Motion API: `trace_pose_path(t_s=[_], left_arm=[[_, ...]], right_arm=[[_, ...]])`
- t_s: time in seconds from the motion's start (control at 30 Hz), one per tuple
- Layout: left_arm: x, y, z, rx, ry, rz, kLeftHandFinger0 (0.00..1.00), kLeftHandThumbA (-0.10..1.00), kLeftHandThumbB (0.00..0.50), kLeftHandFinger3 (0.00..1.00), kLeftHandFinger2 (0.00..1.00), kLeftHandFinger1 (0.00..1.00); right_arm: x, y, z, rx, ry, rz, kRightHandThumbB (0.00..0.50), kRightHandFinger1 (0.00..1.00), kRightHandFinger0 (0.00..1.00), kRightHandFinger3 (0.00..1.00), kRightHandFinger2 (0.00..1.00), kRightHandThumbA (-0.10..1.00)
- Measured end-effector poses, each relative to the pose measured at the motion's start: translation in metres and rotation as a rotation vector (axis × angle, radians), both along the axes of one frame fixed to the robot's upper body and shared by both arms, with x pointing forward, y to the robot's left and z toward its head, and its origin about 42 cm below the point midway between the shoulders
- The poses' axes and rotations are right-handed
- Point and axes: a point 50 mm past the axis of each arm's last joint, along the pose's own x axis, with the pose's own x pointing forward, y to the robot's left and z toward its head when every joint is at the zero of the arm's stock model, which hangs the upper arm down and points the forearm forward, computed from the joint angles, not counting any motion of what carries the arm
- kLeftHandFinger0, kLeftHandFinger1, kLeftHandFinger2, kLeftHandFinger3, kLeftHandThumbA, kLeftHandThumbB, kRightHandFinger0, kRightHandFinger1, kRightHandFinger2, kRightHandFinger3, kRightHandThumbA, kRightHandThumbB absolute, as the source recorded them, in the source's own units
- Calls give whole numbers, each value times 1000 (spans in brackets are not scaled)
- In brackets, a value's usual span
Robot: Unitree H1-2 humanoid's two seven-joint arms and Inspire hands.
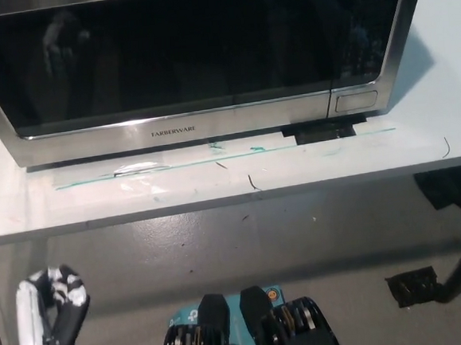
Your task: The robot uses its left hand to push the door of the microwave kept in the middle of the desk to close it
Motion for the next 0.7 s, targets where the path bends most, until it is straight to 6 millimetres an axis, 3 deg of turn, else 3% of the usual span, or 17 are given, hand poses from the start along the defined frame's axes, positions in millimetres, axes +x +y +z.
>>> trace_pose_path(t_s=[0.17,0.23,0.4,0.5,0.57,0.63,0.7], left_arm=[[-9,11,-37,-75,146,83,61,-100,57,336,173,62],[-13,16,-49,-110,206,116,0,-100,70,323,129,2],[-15,22,-81,-194,384,199,0,-100,95,301,149,11],[-14,23,-92,-216,451,215,0,-71,78,312,134,8],[-12,25,-95,-216,477,218,0,-81,70,340,177,0],[-11,28,-99,-213,498,222,0,-90,55,334,125,0],[-11,30,-102,-205,517,220,16,-100,51,343,141,13]], right_arm=[[0,-2,1,-6,-1,-1,182,355,320,521,405,-100],[1,-3,2,-8,-1,-2,179,364,333,526,417,-100],[3,-4,3,-10,-5,-2,184,365,330,539,419,-100],[5,-3,4,-10,-9,-1,179,351,316,518,396,-100],[5,-3,4,-11,-10,-1,181,357,320,522,408,-100],[5,-3,4,-11,-9,0,181,354,319,503,399,-100],[5,-3,4,-12,-8,2,187,350,315,501,392,-100]])
